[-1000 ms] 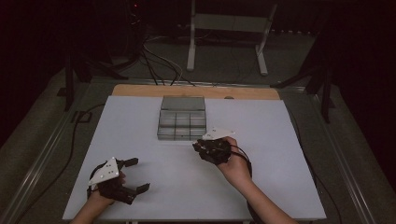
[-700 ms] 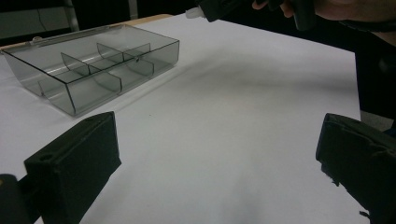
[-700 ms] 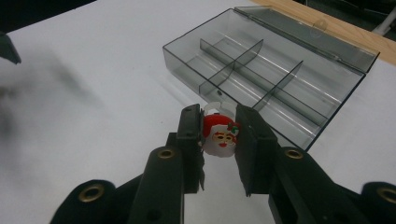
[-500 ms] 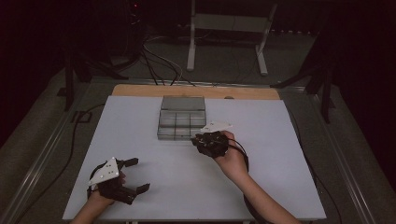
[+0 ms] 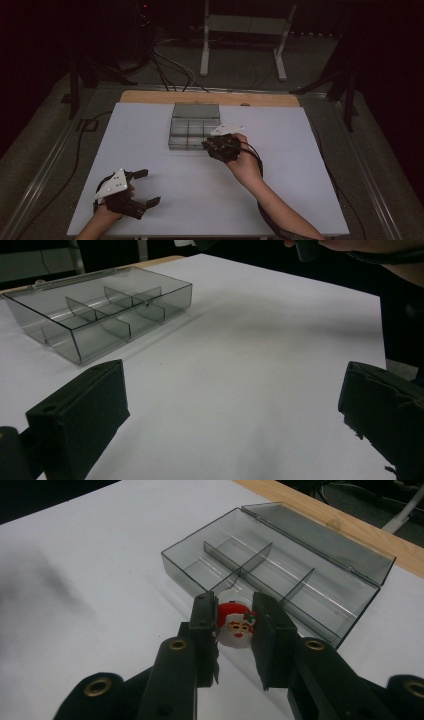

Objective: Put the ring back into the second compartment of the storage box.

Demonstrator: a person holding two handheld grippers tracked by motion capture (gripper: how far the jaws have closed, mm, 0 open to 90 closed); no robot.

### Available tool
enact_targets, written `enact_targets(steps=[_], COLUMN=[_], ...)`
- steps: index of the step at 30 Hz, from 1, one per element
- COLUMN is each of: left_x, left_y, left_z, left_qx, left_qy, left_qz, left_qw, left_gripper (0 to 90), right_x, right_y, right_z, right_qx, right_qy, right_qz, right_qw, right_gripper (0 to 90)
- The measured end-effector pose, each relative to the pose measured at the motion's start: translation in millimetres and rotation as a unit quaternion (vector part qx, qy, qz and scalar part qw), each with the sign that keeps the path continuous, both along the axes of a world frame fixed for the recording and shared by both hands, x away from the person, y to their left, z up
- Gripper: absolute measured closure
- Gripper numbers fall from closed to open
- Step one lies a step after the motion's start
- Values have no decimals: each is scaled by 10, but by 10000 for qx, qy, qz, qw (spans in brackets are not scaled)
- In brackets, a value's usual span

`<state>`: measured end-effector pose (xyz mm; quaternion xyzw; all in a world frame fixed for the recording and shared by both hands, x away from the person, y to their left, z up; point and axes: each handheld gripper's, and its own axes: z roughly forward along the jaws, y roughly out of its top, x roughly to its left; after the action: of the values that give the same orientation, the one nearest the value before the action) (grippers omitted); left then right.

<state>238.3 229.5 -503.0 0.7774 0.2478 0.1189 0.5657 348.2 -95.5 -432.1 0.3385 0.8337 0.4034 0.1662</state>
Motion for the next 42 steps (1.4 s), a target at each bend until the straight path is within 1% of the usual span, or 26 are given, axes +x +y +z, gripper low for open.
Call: enact_targets(steps=[16, 29, 30, 32, 38, 42], left_x=[-3, -2, -2, -3, -4, -3], left_y=[-3, 1, 1, 1, 3, -1], left_z=[0, -1, -2, -2, -2, -3], left_qx=[11, 4, 7, 13, 10, 14], left_qy=[1, 9, 11, 12, 8, 13], left_qz=[-23, -14, -13, -17, -14, -23], left_qw=[10000, 10000, 10000, 10000, 10000, 10000], left_gripper=[8, 8, 8, 8, 8, 8], right_x=[193, 384, 397, 426, 525, 595], right_y=[80, 180, 186, 195, 214, 228], right_z=[16, 15, 12, -1, -56, -94], right_qx=[-121, -199, -186, -225, -301, -302], right_qy=[-53, -73, -57, -100, -66, -6], right_qz=[-65, -119, -138, -145, -189, -230], right_qw=[9999, 9997, 9997, 9996, 9993, 9993], right_gripper=[731, 730, 730, 730, 730, 730])
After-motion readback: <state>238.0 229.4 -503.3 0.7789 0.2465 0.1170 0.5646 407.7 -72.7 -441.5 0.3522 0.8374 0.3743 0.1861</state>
